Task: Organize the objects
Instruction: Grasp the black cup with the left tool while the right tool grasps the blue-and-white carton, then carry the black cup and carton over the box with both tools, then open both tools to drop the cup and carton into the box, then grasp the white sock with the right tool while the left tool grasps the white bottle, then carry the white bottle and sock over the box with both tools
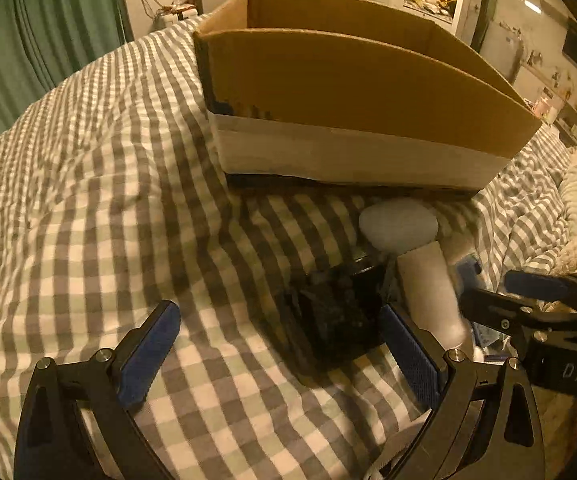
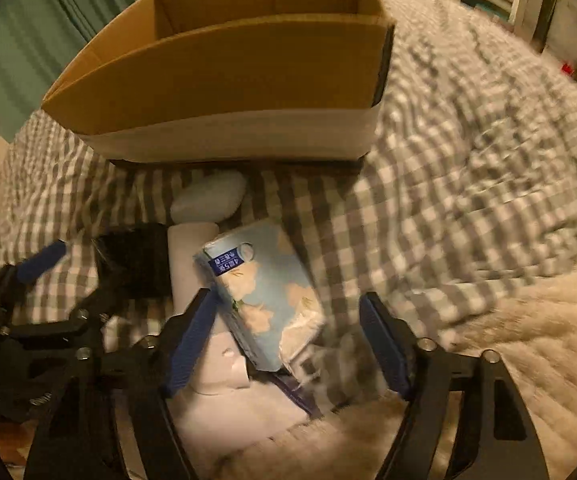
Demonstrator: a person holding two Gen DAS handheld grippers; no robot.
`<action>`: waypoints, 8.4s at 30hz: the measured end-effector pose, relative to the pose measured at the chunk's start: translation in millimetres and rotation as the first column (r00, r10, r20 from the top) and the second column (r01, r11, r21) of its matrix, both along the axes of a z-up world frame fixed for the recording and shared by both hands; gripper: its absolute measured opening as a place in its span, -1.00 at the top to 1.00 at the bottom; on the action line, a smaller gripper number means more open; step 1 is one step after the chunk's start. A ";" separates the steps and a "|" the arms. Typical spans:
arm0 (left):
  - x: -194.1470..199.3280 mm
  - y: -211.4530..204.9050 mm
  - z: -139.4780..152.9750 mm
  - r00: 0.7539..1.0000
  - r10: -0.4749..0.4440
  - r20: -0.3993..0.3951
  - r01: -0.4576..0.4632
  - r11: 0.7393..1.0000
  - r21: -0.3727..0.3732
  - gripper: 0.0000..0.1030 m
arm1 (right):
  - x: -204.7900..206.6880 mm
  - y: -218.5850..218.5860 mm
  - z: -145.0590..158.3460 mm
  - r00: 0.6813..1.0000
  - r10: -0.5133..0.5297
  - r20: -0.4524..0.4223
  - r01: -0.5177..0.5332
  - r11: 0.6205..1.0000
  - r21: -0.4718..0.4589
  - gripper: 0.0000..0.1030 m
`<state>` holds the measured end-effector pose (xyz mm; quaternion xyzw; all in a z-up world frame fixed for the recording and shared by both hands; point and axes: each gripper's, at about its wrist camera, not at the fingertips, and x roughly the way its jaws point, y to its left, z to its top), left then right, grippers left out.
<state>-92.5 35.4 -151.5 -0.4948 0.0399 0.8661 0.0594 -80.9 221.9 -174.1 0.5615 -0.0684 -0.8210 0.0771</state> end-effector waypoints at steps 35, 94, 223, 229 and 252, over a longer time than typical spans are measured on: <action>33.4 -4.8 34.9 0.996 -0.083 -0.034 0.087 0.987 0.138 -0.13 | 39.7 -13.2 47.9 0.983 0.018 -0.183 -0.004 0.997 0.077 0.62; -139.0 22.9 123.8 0.970 -0.065 -0.234 0.082 0.995 0.065 -0.13 | -132.9 7.9 139.6 0.943 -0.016 -0.333 0.017 1.000 0.001 0.62; 20.4 75.1 -16.0 0.960 -0.269 0.082 0.265 0.963 0.054 0.11 | 18.4 26.7 63.2 0.967 -0.161 -0.196 0.167 0.986 0.016 0.13; 23.7 54.4 12.6 0.973 -0.231 0.031 0.228 0.971 0.070 0.13 | 26.2 19.3 68.2 0.965 -0.161 -0.207 0.173 0.984 0.040 0.13; 32.0 -17.1 139.5 0.977 -0.123 -0.176 0.156 0.969 0.189 0.13 | 59.1 -24.8 165.6 0.908 -0.083 -0.411 0.128 0.988 0.082 0.13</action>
